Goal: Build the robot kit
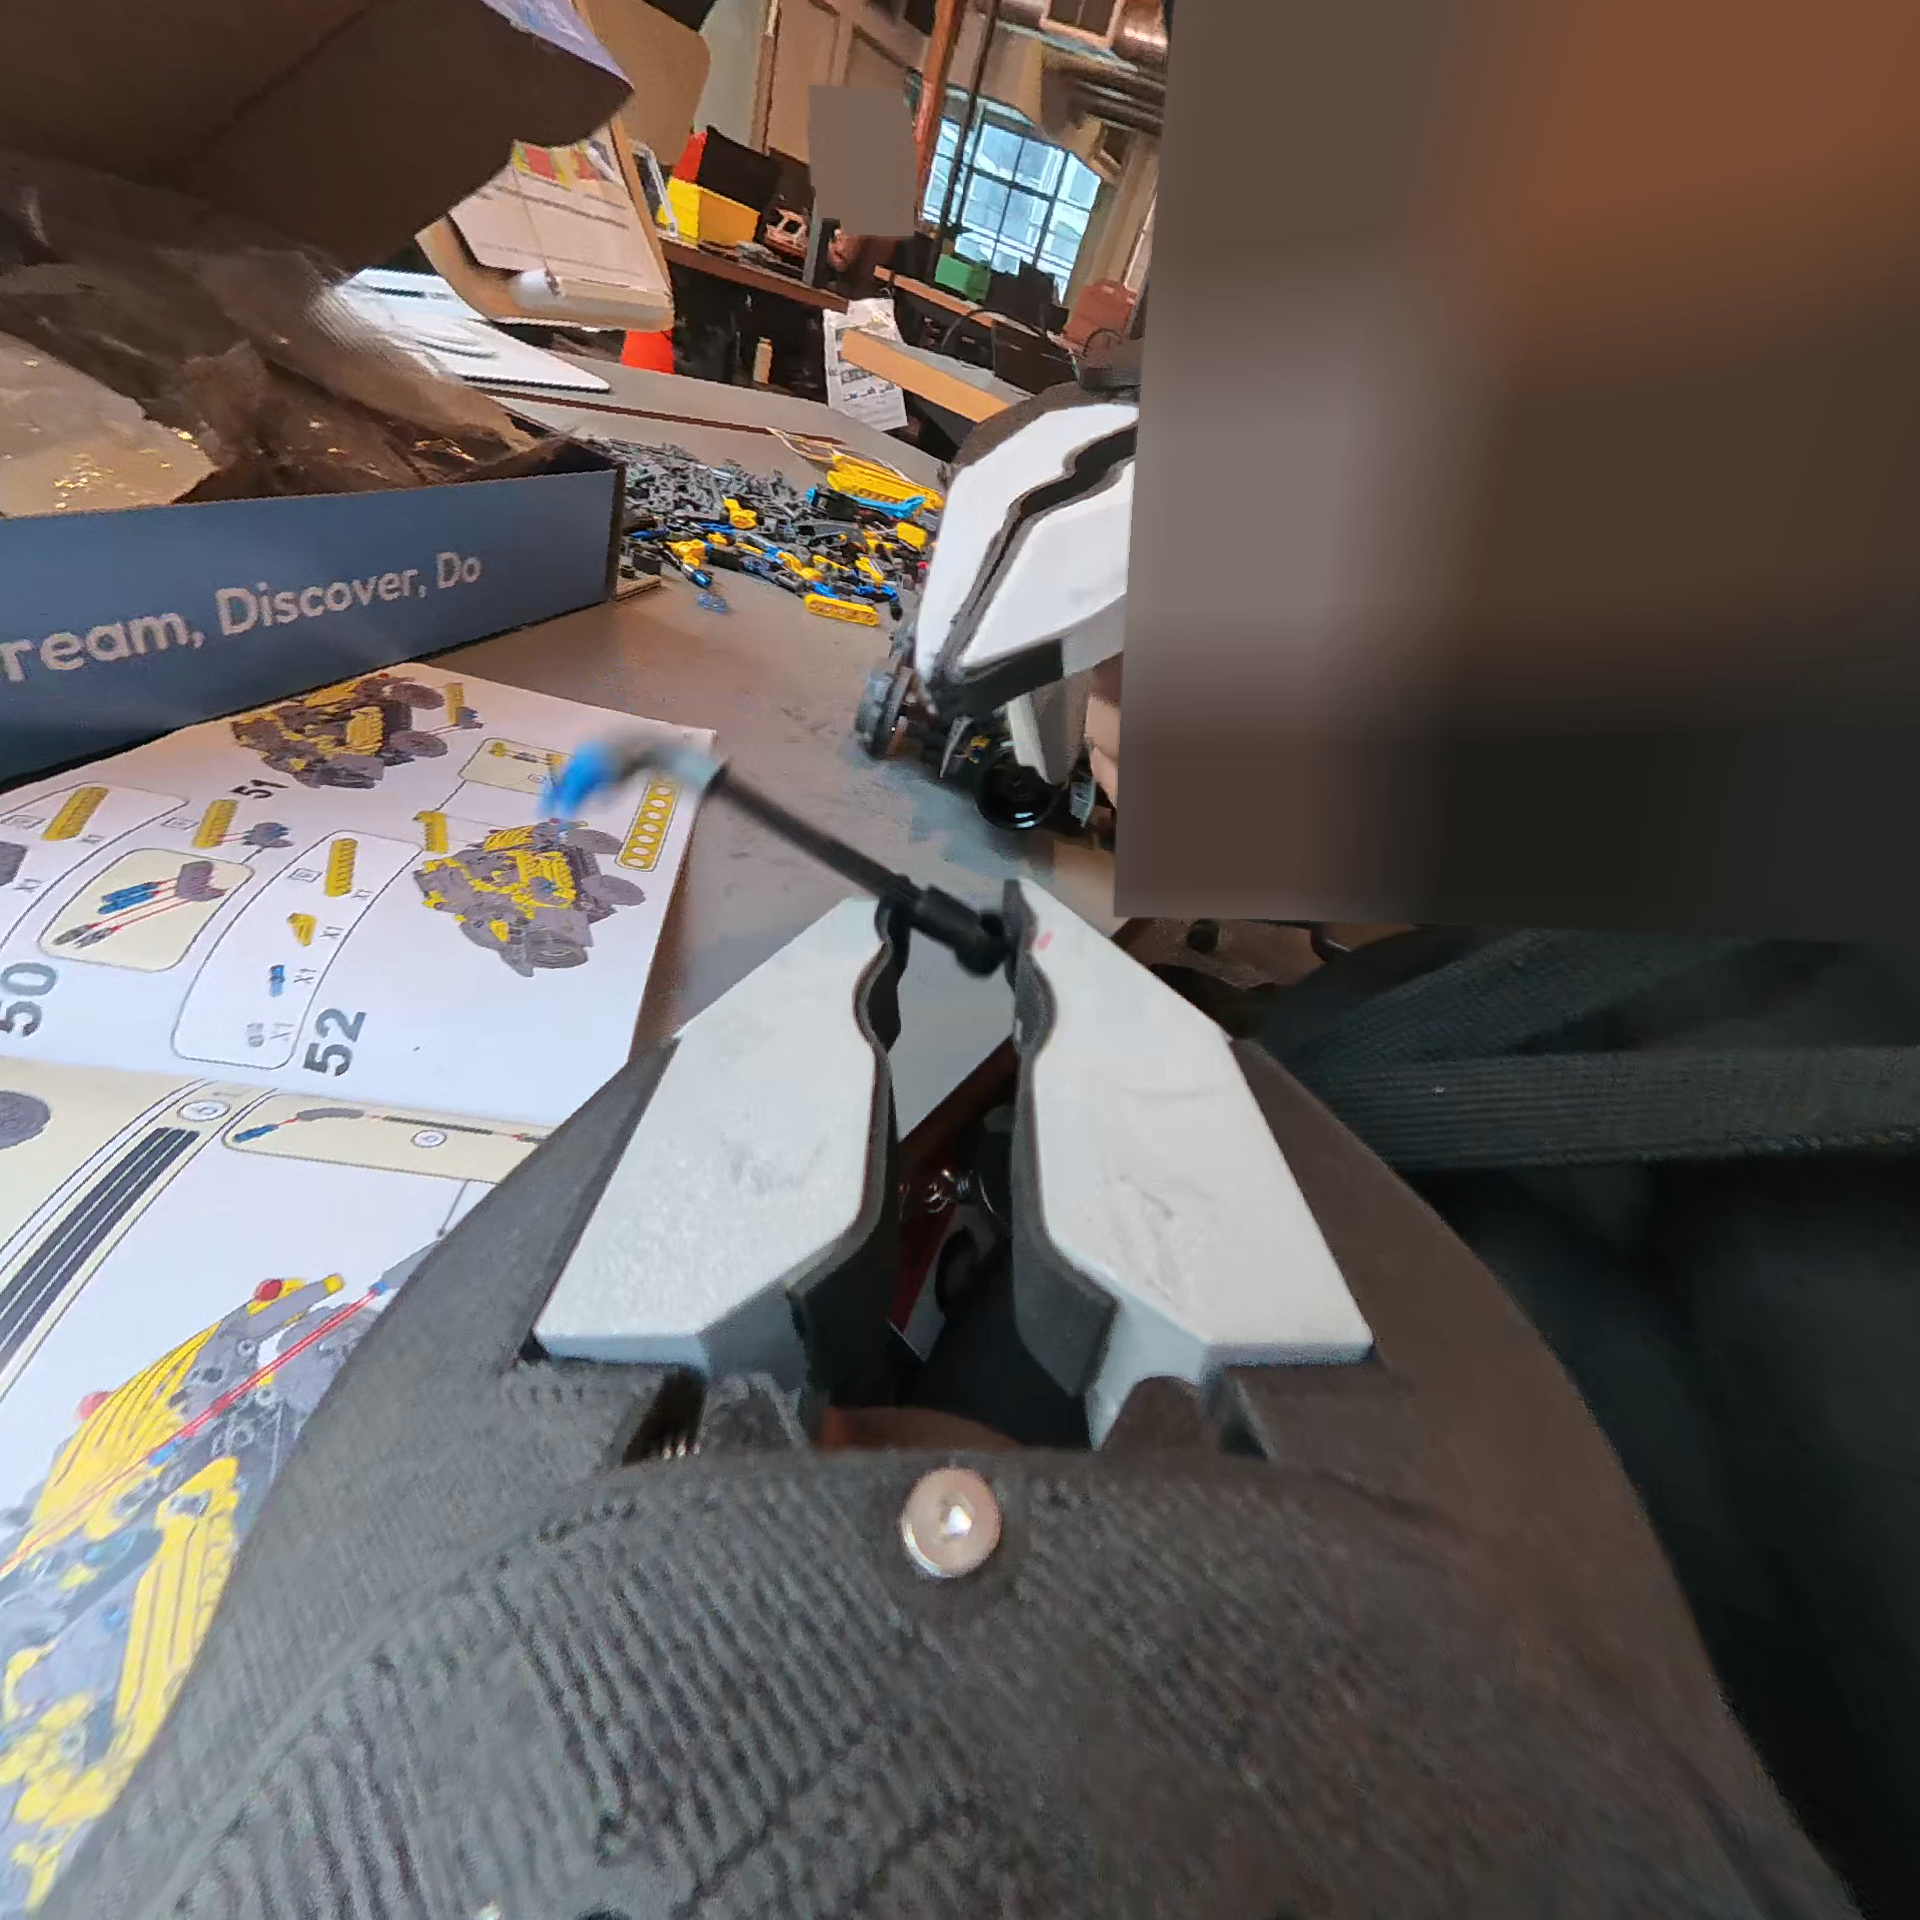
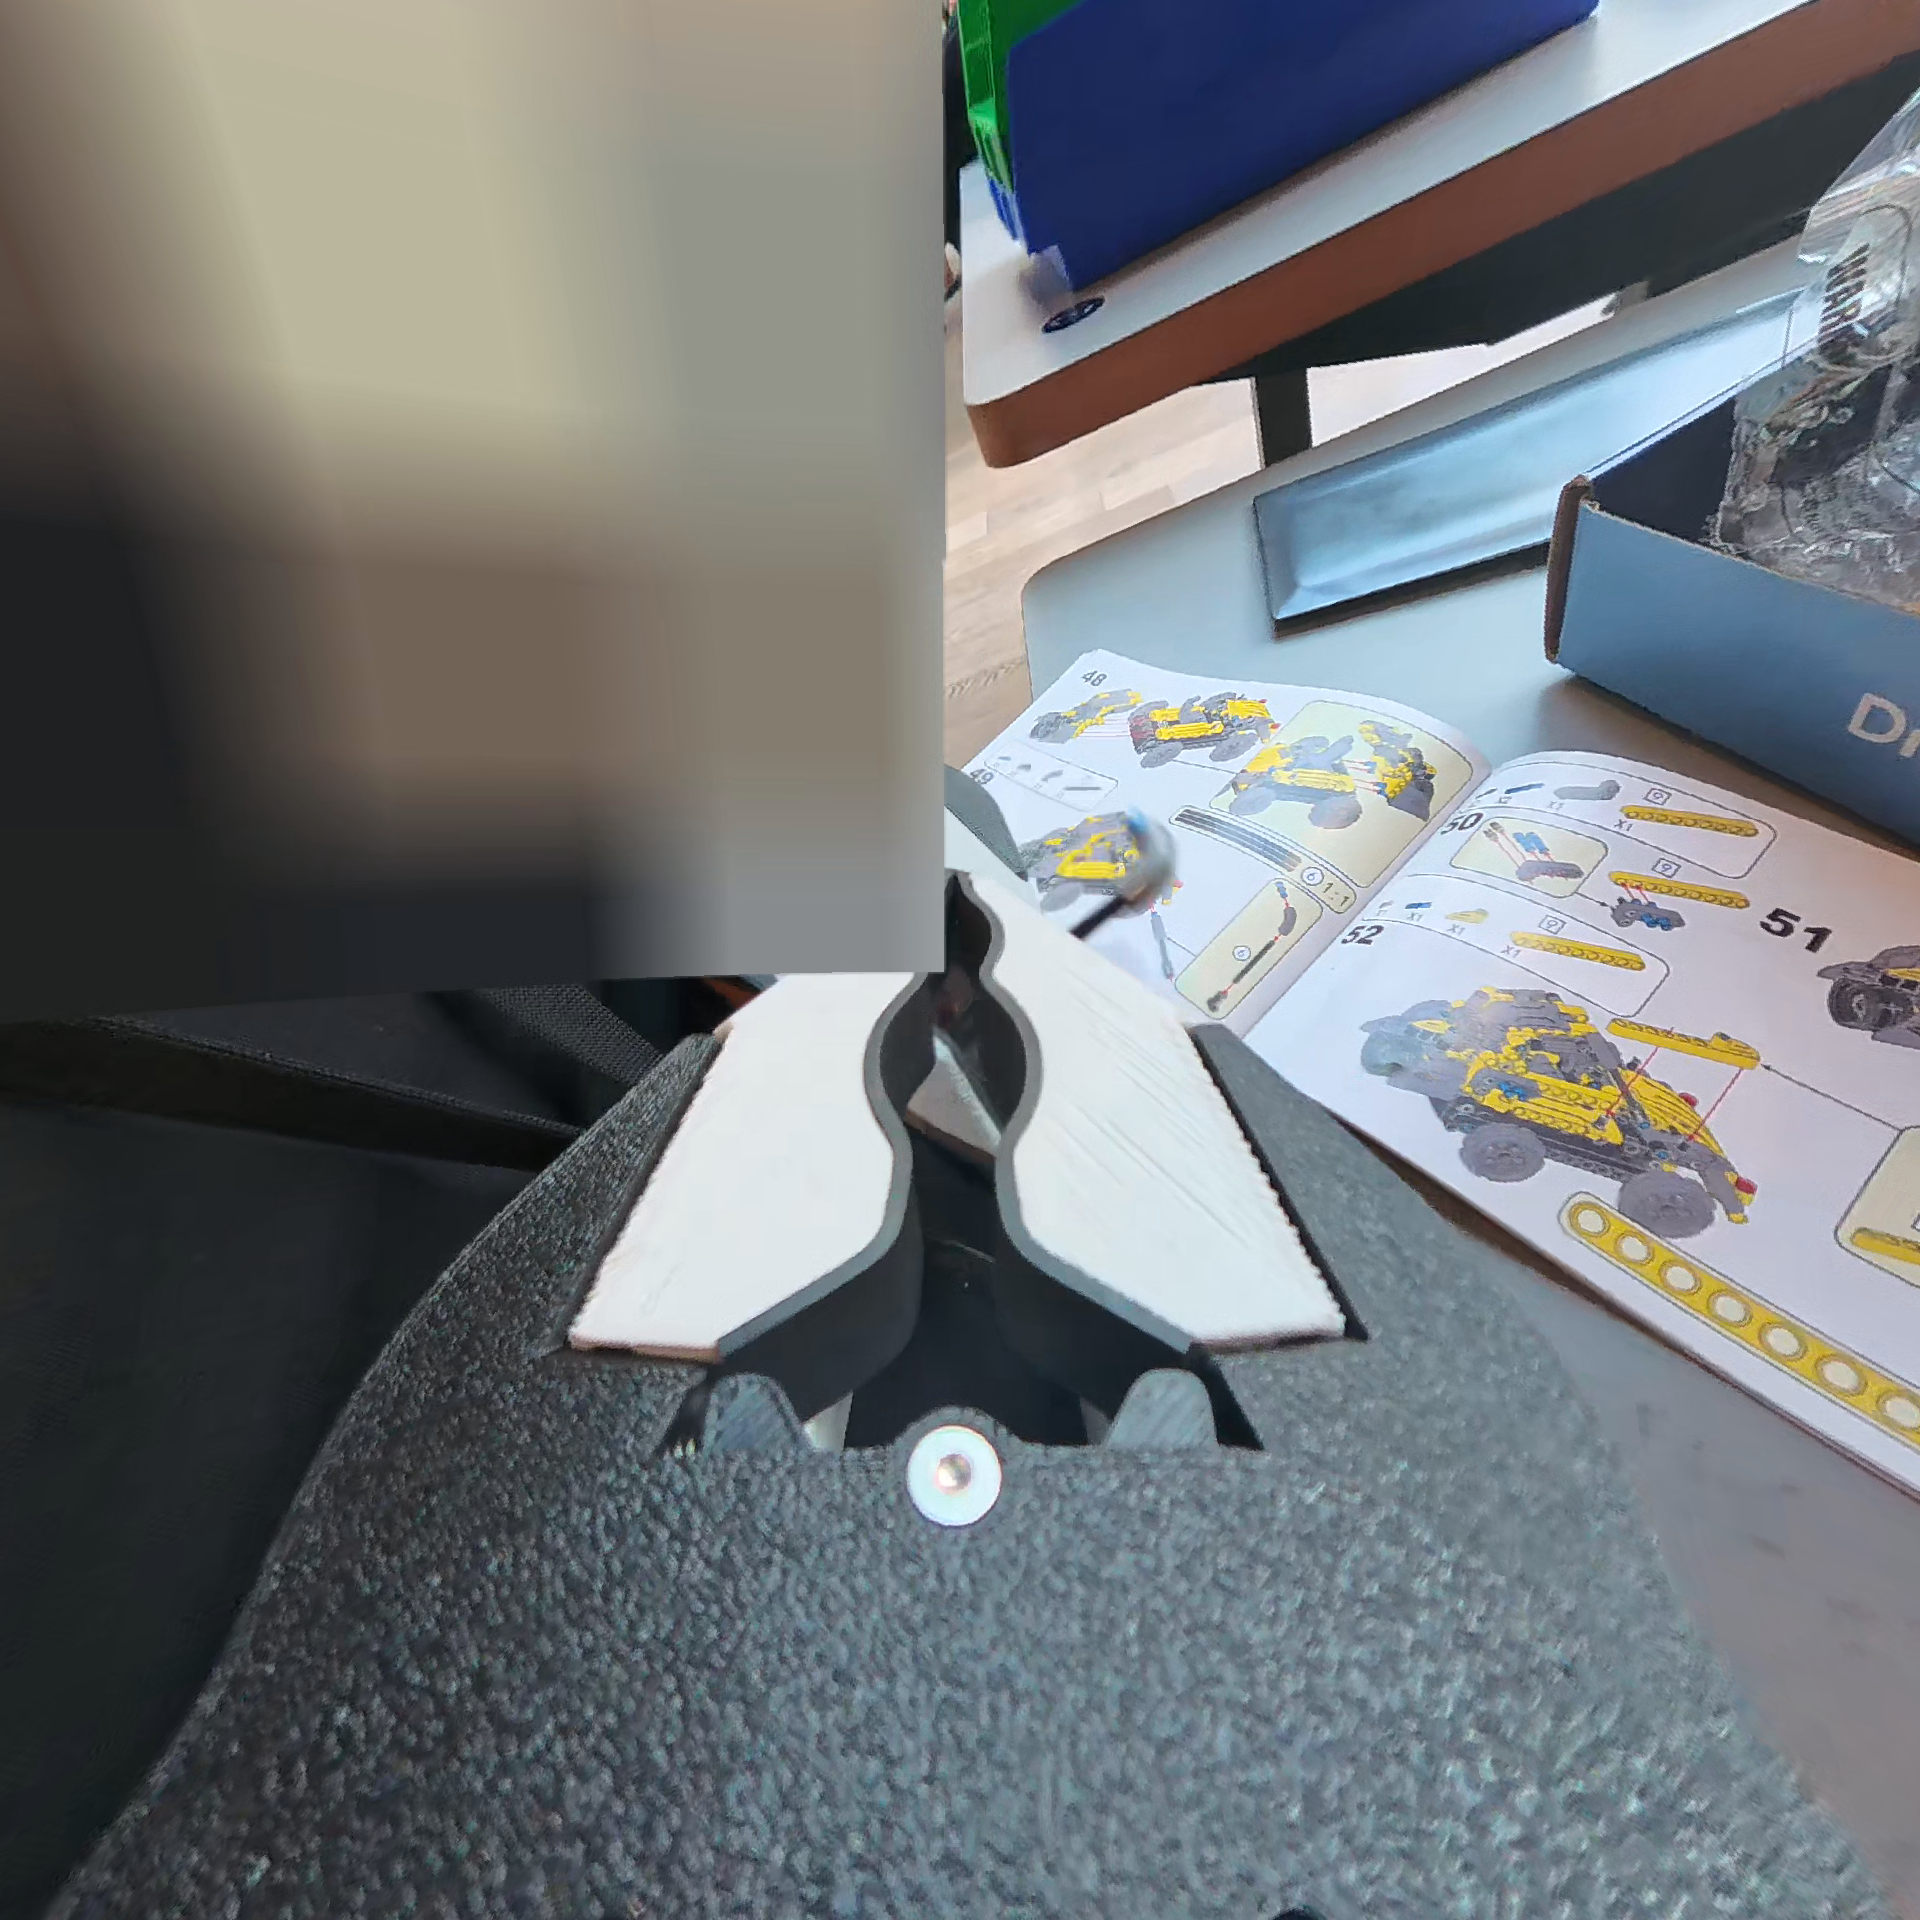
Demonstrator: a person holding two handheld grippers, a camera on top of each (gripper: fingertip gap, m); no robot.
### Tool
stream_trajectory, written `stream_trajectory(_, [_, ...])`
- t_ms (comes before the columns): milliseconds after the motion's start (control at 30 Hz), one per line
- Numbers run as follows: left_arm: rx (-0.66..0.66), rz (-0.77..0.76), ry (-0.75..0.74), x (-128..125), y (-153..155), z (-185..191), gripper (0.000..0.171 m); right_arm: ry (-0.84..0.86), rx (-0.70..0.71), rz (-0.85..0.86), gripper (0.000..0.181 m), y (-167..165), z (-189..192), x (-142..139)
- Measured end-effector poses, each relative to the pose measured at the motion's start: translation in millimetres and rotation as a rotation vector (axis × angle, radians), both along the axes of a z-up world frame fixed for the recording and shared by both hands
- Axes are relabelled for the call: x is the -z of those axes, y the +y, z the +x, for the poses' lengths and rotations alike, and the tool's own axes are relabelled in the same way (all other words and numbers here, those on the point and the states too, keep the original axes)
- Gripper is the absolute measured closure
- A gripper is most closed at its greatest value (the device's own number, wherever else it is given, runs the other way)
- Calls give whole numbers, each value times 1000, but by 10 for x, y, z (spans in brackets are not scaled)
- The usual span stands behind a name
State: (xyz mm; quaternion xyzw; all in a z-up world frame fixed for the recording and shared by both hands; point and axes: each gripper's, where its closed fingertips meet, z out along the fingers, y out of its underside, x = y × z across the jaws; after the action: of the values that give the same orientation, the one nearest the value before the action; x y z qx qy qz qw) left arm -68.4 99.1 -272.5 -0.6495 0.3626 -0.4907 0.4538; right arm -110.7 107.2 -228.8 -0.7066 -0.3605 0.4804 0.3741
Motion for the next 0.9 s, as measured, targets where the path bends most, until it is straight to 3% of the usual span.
stream_trajectory(100, [-8, 24, 0, -4, -11, 13, 171, 5, 21, 19, 181, -54, 60, 14])
stream_trajectory(167, [-32, 87, 15, -15, 13, 24, 171, -14, 40, 25, 181, -59, 119, 105])
stream_trajectory(233, [-80, 113, 124, 159, 105, 55, 171, -56, 80, 1, 181, -22, 183, 288])
stream_trajectory(333, [-117, 89, 258, 420, 214, 49, 171, -50, 141, 21, 181, 29, 266, 296])
stream_trajectory(433, [-106, 126, 175, 260, 159, 41, 171, -83, 188, 87, 181, 55, 389, 234])
stream_trajectory(500, [-159, 120, 253, 408, 236, -13, 171, -113, 194, 130, 181, 28, 446, 233])
stream_trajectory(567, [-146, 114, 268, 463, 209, -6, 171, -155, 175, 133, 178, -29, 452, 322])
stream_trajectory(733, [-229, 263, 199, 128, 207, -120, 169, -180, 95, 138, 162, -234, 352, 488])
stream_trajectory(900, [-319, 220, 264, 237, 191, -361, 160, -338, 39, 227, 158, -323, 302, 771])
